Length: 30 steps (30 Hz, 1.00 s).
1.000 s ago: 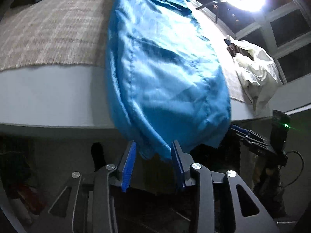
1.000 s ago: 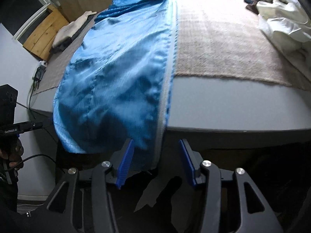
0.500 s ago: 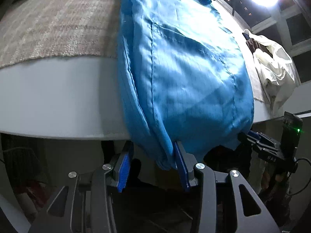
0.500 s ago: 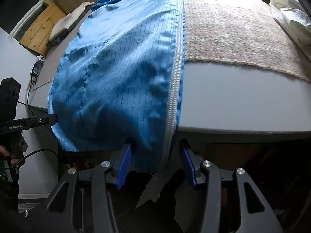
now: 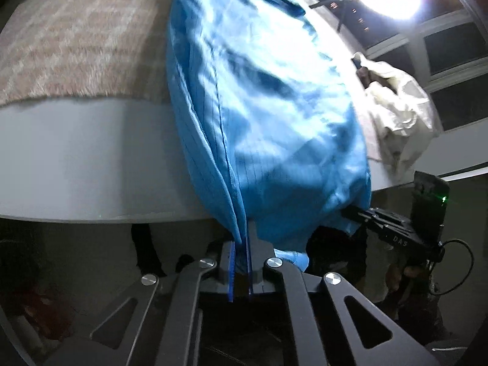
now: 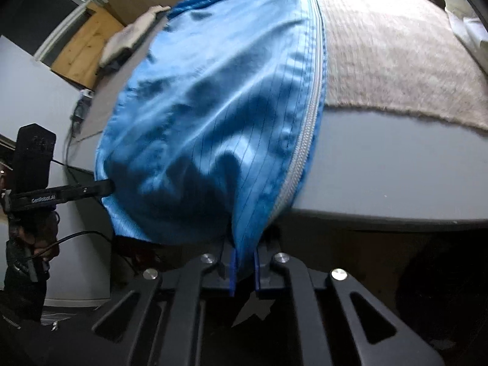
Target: Fold clothes
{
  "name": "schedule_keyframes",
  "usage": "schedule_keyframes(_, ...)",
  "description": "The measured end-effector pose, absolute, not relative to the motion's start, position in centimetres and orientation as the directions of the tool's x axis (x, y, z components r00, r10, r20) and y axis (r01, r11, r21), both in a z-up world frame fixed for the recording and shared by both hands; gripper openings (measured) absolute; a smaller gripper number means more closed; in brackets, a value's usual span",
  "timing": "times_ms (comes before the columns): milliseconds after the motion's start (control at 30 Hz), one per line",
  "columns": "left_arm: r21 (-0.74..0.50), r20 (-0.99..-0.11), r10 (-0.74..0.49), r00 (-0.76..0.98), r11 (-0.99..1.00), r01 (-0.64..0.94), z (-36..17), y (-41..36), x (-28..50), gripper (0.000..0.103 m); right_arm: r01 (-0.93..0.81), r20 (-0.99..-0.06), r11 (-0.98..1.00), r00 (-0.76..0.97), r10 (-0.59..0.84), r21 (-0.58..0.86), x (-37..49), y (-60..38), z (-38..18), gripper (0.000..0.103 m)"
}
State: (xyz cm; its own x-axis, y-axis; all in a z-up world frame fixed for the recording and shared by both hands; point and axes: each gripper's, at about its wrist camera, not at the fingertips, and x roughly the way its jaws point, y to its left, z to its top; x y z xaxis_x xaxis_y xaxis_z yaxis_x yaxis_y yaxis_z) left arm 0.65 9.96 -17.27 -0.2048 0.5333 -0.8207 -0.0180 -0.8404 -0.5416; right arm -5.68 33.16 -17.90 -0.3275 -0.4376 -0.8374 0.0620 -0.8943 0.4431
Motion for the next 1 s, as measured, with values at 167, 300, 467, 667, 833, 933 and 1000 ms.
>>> schedule_keyframes(167,-0.584,-0.769,0.575,-0.278,-0.810,-0.060,-12.1,8.5,0.7,0.004,0.083,-0.763,-0.855,-0.412,-0.497,0.512,-5.3,33.6,-12.6,0.006)
schedule_keyframes(300,-0.608,-0.727,0.604,-0.326,-0.787,-0.104,-8.0,7.2,-2.4,0.004,0.101,-0.701,-0.826,-0.478,-0.530,0.555,-7.1,33.5,-8.7,0.006)
schedule_keyframes(467,-0.625,-0.704,0.630,-0.330,-0.769,-0.135,-5.3,5.6,-8.7,0.004,0.078,-0.661,-0.809,-0.534,-0.527,0.582,-12.8,34.5,-6.4,0.006)
schedule_keyframes(667,-0.582,-0.754,0.594,-0.280,-0.802,-0.133,-8.4,6.4,-20.4,0.004,-0.015,-0.753,-0.866,-0.502,-0.426,0.501,-22.4,35.2,-7.6,0.006)
schedule_keyframes(833,-0.529,-0.830,0.534,-0.163,-0.845,-0.076,-14.0,6.8,-27.8,0.011,-0.156,-0.887,-0.913,-0.344,-0.307,0.376,-30.2,35.4,-12.7,0.023)
schedule_keyframes(933,-0.566,-0.814,0.568,-0.119,-0.823,-0.054,-14.9,6.4,-29.9,0.015,-0.256,-0.926,-0.901,-0.243,-0.290,0.350,-32.4,36.6,-14.4,0.026)
schedule_keyframes(1000,-0.587,-0.795,0.591,-0.133,-0.806,-0.075,-14.1,6.0,-30.4,0.016,-0.271,-0.902,-0.873,-0.268,-0.338,0.407,-31.9,37.9,-13.4,0.031)
